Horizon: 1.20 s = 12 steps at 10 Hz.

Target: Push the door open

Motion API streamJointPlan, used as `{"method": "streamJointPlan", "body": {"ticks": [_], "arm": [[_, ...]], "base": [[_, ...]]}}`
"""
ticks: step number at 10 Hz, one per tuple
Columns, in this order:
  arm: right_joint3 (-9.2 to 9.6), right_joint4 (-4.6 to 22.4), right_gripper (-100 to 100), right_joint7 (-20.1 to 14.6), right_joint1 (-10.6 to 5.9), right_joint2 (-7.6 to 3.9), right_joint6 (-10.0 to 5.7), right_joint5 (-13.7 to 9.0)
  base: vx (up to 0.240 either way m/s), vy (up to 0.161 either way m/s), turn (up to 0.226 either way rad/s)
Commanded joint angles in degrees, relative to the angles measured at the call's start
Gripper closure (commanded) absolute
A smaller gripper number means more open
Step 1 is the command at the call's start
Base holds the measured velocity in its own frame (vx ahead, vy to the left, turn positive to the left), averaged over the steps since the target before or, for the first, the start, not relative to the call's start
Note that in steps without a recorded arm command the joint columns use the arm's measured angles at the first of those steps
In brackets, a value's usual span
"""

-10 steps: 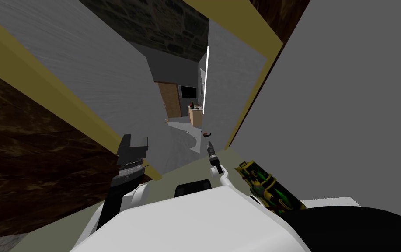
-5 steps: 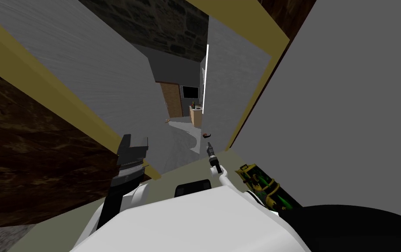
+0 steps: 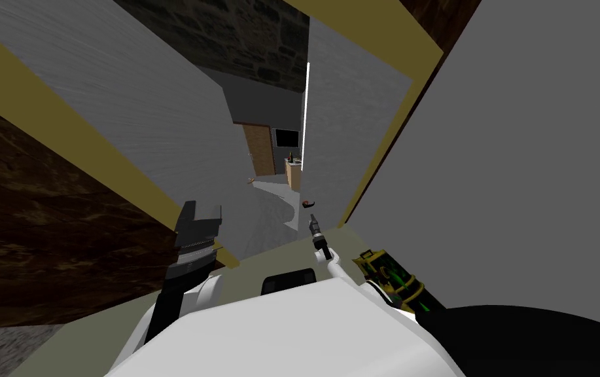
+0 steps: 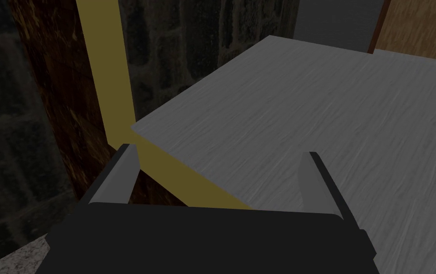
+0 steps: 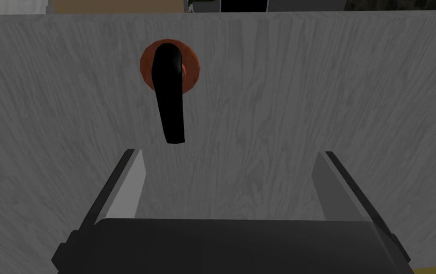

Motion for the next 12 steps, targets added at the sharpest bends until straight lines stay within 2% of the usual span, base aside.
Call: {"method": "streamJointPlan", "body": {"ticks": [1,6,11,12], "arm": [[-0.04,1.6,-100,-0.1,-0.85,0.0,-0.43,-0.1],[0.17,9.2,-100,-0.5,-4.17,0.1,-1.68,-0.3],[0.31,14.2,-100,-0.8,-6.33,0.24,-2.5,-0.5],[0.27,13.9,-100,-0.8,-6.24,0.24,-2.5,-0.5]], "base": [[0.018,-0.055,0.034],[0.034,-0.108,0.081],[0.017,-0.093,0.056],[0.003,-0.042,0.014]]}}
